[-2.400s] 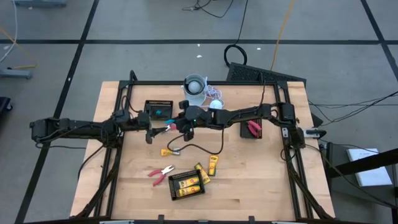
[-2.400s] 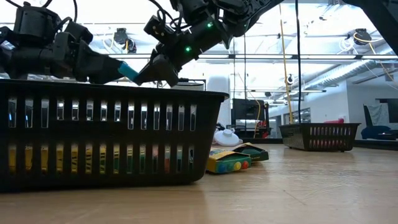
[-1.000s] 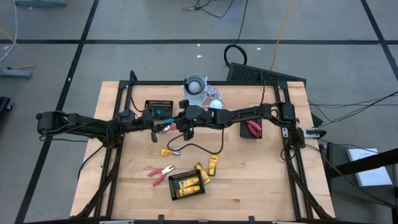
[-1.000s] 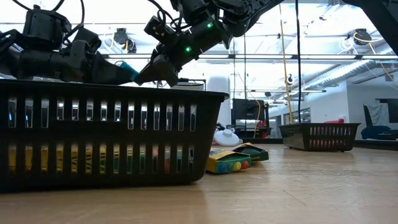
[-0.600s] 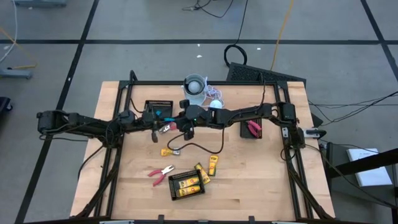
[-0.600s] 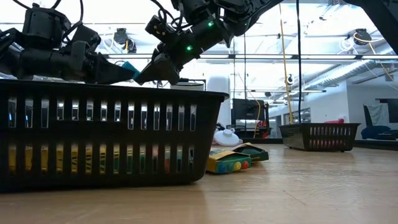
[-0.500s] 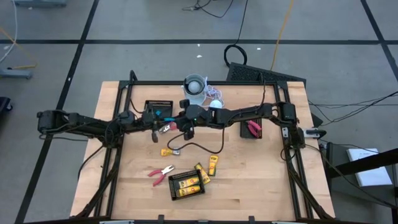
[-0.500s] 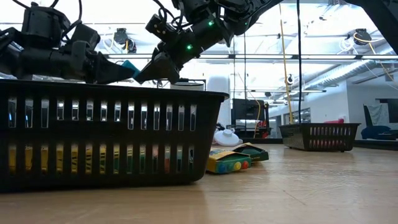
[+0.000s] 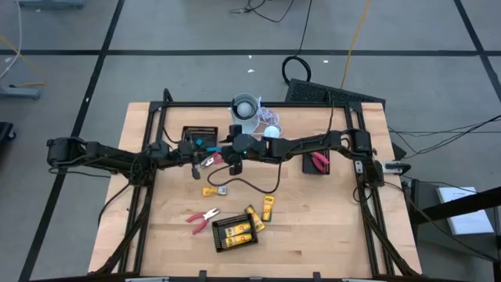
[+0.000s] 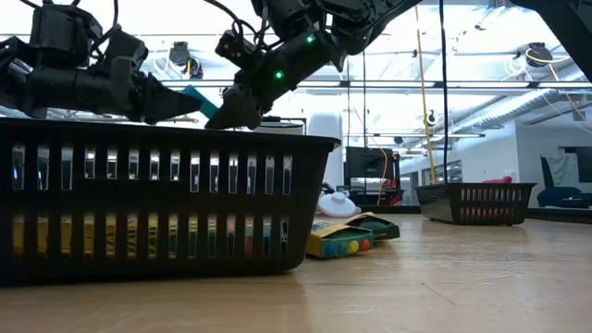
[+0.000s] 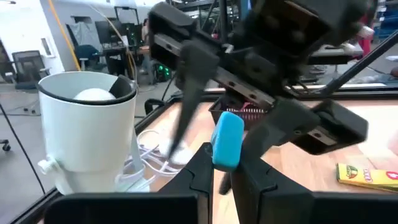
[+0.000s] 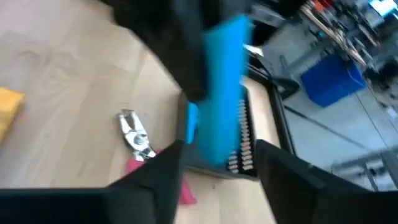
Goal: Pick & Place School Supplies
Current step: Put the blue eraser into the top black bin
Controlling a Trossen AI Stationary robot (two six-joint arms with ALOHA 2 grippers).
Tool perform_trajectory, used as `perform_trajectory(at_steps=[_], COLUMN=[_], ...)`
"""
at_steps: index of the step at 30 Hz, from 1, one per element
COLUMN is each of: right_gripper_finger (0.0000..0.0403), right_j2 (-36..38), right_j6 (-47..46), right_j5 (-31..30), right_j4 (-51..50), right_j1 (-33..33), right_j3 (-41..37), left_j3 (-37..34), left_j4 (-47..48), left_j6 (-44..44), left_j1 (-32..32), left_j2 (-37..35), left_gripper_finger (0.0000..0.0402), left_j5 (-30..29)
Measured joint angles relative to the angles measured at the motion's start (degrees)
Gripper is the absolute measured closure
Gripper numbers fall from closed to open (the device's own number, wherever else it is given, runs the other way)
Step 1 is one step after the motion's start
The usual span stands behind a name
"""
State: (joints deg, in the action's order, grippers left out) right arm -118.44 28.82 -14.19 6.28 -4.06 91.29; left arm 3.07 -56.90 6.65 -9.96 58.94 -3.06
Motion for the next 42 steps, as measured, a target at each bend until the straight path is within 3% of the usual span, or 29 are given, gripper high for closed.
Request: perform_trajectory(at_steps=[3,7,20,32,35,38,42], right_gripper_finger=[0.017,0.0148,0.0177,0.0193,0.0193,0.0193,0.0193], right_j2=[0.03,0.03,0.08,3.68,4.23,4.27,4.27], right_j6=[-1.21,-2.95,-5.44,-6.05,-6.74,-7.56,-7.33], right_j5=[-0.86,-0.89,-2.43,-3.51,-0.26,3.96,4.01], right_j4=[-2.6,-7.17,-17.22,-19.86,-20.25,-19.99,-20.04], right_j1=[-0.08,0.22,4.42,4.92,4.41,3.68,3.31], right_j3=[0.01,0.0,0.0,-2.19,-2.97,-2.95,-2.95], left_j3=[0.0,-0.07,-0.16,-0.22,-0.22,-0.22,-0.22], left_j4=[2.19,5.4,17.58,26.37,27.57,28.47,28.13], left_j6=[0.36,0.82,-1.34,-5.65,-6.94,-7.26,-8.6], left_j1=[-0.01,-0.02,-3.28,-9.92,-11.15,-12.16,-12.84], left_j2=[-0.03,-0.02,-0.33,-4.05,-4.15,-4.26,-4.28], left_gripper_finger=[0.0373,0.0373,0.0373,0.0373,0.0373,0.0339,0.0261], left_j5=[-1.28,-4.32,-17.85,-19.27,-18.97,-16.51,-14.52])
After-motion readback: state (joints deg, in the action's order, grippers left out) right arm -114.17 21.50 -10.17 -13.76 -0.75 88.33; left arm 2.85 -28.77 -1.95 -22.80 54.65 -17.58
